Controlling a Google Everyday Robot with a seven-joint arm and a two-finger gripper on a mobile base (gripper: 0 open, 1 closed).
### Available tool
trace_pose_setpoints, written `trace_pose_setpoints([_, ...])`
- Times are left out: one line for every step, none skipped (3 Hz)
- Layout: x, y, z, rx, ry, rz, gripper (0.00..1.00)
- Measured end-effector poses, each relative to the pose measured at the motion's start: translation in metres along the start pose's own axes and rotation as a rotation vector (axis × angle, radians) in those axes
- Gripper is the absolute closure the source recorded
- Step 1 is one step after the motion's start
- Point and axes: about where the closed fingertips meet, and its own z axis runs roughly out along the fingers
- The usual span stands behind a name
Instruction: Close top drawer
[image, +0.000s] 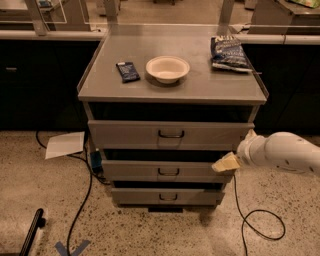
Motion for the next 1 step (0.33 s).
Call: trace_pose_setpoints([0.0000, 0.0000, 0.0000, 0.000, 0.000, 0.000, 0.00])
